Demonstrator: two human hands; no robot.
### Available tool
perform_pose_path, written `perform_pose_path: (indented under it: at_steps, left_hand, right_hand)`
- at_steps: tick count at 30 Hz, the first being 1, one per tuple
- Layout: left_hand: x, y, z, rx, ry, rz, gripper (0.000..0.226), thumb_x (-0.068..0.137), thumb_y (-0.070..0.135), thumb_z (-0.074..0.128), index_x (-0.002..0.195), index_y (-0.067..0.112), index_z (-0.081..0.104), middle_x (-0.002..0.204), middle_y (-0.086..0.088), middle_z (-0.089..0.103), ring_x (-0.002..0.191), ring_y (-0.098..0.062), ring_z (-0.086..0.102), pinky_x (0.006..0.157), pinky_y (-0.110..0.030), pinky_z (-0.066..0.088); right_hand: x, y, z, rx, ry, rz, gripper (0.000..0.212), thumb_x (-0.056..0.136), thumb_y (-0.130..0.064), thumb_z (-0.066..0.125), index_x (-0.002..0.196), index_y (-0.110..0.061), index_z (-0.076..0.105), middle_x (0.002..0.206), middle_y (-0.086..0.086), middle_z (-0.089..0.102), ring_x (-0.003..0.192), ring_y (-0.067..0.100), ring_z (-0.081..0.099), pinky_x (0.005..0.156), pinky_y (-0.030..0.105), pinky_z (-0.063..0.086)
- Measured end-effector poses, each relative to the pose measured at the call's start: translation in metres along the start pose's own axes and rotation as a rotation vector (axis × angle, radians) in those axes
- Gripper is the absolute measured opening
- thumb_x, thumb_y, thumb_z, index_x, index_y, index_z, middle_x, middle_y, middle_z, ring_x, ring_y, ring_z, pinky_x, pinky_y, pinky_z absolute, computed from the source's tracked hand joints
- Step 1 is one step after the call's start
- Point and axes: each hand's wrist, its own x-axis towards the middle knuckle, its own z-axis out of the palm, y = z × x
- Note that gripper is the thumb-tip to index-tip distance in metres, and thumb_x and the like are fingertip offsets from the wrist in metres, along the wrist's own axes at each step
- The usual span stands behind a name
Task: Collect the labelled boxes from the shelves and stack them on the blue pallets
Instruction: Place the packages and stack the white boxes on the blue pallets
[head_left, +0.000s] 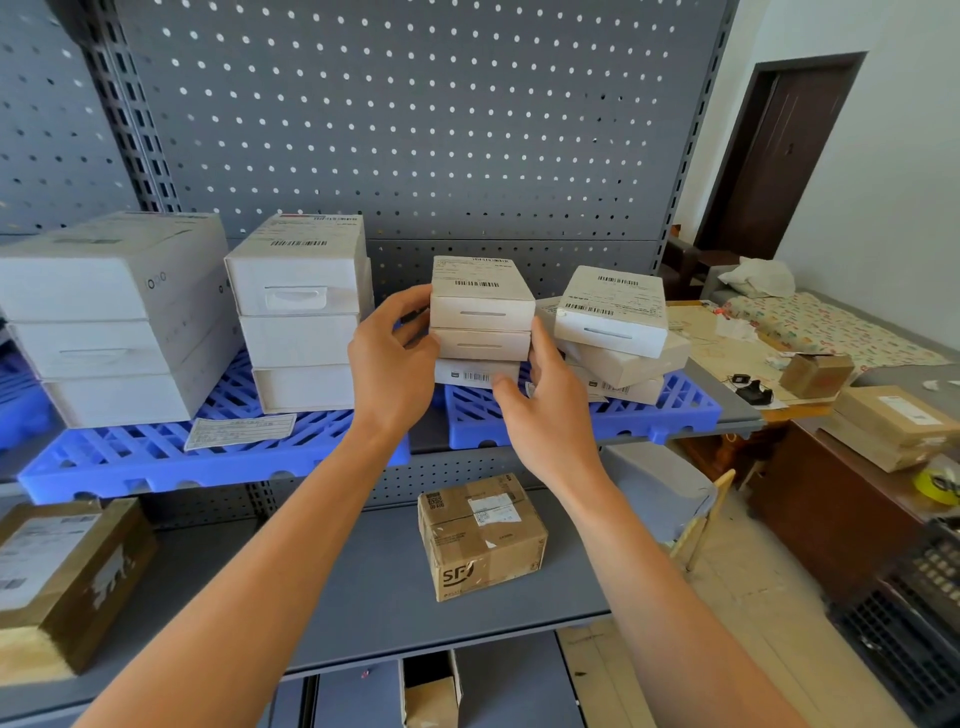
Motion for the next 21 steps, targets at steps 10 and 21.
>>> perform_pose_path:
  at_steps: [10,21]
  left_hand:
    - [0.000,-0.007,-0.002,-0.013,-0.108,-0.059,0.067,0.086,-0.022,0.041,0.139,0.016,0.054,0.131,0.008,0.064,0.122,0.001,0.058,0.087,-0.014,0.053]
    - [0.000,-0.004,-0.003,0.009,-0.159,-0.106,0.075,0.086,-0.018,0.043,0.152,0.019,0.039,0.126,0.024,0.056,0.114,0.016,0.052,0.080,-0.004,0.046]
  right_hand:
    - [-0.007,-0.002,0.011,-0.039,-0.007,0.024,0.073,0.097,-0.020,0.057,0.158,-0.030,0.018,0.142,-0.011,0.052,0.115,-0.002,0.052,0.097,0.021,0.047]
    - [-0.006,-0.007,0.012,0.022,-0.027,0.042,0.070,0.095,-0.016,0.057,0.156,-0.032,0.025,0.133,-0.019,0.054,0.103,-0.015,0.053,0.083,0.005,0.047]
